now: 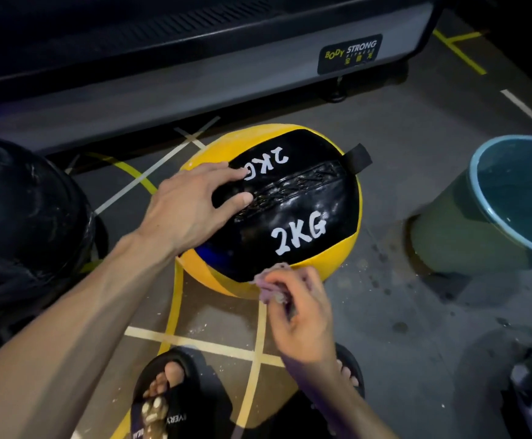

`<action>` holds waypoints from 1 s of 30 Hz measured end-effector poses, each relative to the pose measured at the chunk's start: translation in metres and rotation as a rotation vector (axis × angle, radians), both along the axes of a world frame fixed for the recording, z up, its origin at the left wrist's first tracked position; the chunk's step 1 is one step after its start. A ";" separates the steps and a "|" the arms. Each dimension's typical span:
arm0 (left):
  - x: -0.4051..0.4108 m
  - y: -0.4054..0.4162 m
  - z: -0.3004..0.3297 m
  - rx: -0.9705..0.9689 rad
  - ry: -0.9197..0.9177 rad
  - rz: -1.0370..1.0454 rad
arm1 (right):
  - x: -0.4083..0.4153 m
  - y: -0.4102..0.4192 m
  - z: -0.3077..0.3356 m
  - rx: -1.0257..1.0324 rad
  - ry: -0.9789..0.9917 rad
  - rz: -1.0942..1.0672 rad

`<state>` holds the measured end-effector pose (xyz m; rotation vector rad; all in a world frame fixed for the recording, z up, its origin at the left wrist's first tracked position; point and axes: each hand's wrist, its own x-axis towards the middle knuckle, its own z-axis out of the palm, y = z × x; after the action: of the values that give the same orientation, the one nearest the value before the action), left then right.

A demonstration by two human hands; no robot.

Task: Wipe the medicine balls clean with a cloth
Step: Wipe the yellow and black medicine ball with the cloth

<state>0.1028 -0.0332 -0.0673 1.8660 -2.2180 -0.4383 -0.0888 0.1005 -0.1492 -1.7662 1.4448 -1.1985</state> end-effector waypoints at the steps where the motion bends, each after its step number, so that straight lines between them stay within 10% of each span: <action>1: -0.002 0.000 0.001 -0.004 -0.012 0.005 | -0.007 -0.005 0.001 -0.016 0.009 -0.031; 10: -0.039 0.011 0.008 -0.042 -0.307 0.065 | -0.054 -0.052 0.014 0.121 -0.088 -0.391; 16: -0.033 0.005 0.009 -0.029 -0.273 0.105 | -0.005 -0.009 0.008 0.180 -0.108 -0.059; 22: -0.031 0.002 0.011 -0.021 -0.237 0.106 | -0.043 -0.029 0.004 0.197 -0.236 -0.373; 30: -0.041 0.000 0.014 -0.050 -0.253 0.106 | 0.047 -0.020 0.017 0.256 -0.260 -0.029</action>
<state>0.0618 -0.0336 -0.0533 2.1022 -2.2423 -0.1329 -0.0420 0.0809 -0.1319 -1.3691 1.4023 -1.1522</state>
